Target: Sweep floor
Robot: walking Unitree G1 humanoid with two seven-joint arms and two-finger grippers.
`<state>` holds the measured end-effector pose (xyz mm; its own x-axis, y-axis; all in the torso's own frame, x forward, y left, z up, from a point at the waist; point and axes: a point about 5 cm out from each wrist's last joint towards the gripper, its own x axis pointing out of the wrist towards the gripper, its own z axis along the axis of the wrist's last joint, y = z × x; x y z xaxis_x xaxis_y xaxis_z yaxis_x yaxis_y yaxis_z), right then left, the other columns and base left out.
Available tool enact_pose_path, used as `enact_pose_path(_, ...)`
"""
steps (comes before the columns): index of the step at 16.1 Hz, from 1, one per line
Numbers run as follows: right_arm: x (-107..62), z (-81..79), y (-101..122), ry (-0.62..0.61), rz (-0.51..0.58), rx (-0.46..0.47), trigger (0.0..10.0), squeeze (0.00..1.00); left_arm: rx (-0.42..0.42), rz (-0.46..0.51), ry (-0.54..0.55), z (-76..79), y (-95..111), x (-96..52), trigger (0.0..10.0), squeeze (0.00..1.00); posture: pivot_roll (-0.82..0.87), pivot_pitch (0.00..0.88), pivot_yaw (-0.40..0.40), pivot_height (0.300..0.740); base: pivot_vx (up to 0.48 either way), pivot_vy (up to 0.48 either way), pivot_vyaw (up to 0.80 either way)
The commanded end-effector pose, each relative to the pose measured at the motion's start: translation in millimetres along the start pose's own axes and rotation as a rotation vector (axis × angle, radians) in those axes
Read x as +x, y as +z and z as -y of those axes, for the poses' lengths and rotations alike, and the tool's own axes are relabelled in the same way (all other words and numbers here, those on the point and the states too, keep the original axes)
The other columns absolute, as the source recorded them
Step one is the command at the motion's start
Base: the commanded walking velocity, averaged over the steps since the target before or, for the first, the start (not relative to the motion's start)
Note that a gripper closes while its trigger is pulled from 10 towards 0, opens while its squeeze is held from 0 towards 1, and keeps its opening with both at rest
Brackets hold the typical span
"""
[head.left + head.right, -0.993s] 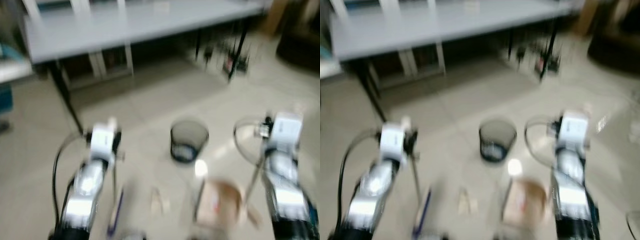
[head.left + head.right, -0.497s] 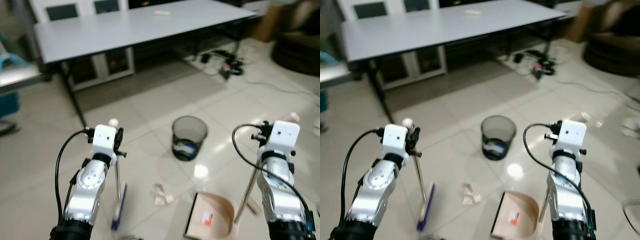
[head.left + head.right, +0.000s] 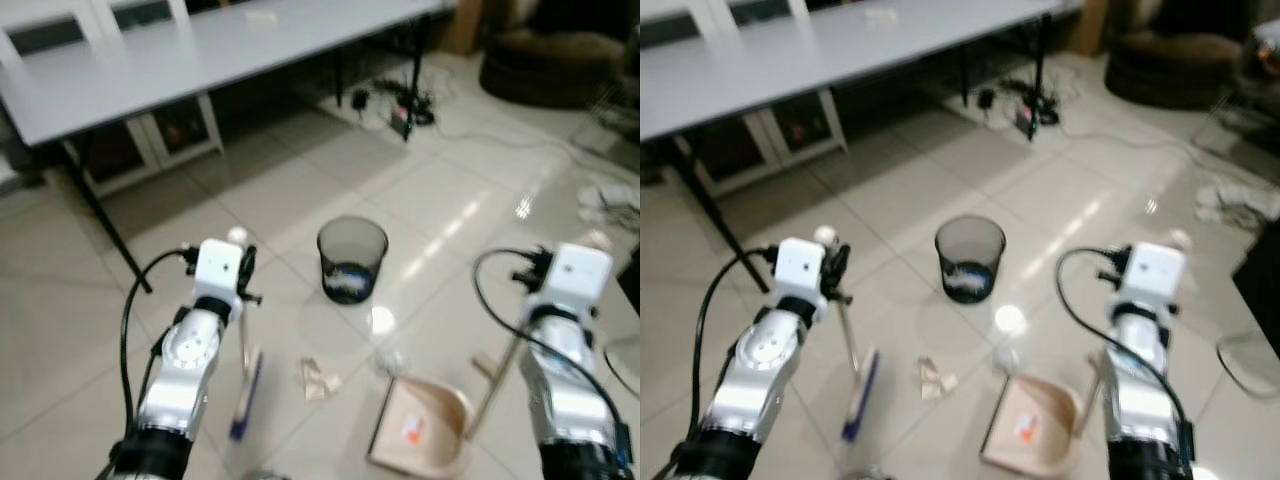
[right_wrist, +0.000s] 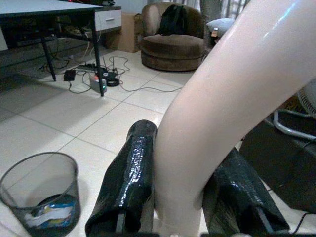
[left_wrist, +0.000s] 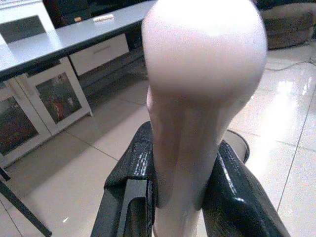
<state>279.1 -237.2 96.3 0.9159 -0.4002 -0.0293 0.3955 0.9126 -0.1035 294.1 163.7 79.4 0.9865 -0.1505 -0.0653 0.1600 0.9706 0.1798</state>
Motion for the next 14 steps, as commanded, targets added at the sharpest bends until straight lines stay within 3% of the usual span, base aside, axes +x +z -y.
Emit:
enact_pose_path(1, 2.7, -0.2, 8.6, 0.000, 0.037, 0.006, 10.0, 0.00, 0.020, 0.023, 0.019, -5.7, 5.9, 2.3, 10.0, 0.00, -0.03, 0.001, 0.033, 0.740, 0.000, 0.304, -0.50)
enact_pose_path(14, 5.6, -0.6, 8.9, -0.008, 0.038, 0.023, 10.0, 0.00, 0.019, 0.026, 0.027, -6.6, 6.9, 5.7, 10.0, 0.00, -0.03, 0.003, 0.042, 0.740, 0.000, 0.348, -0.50)
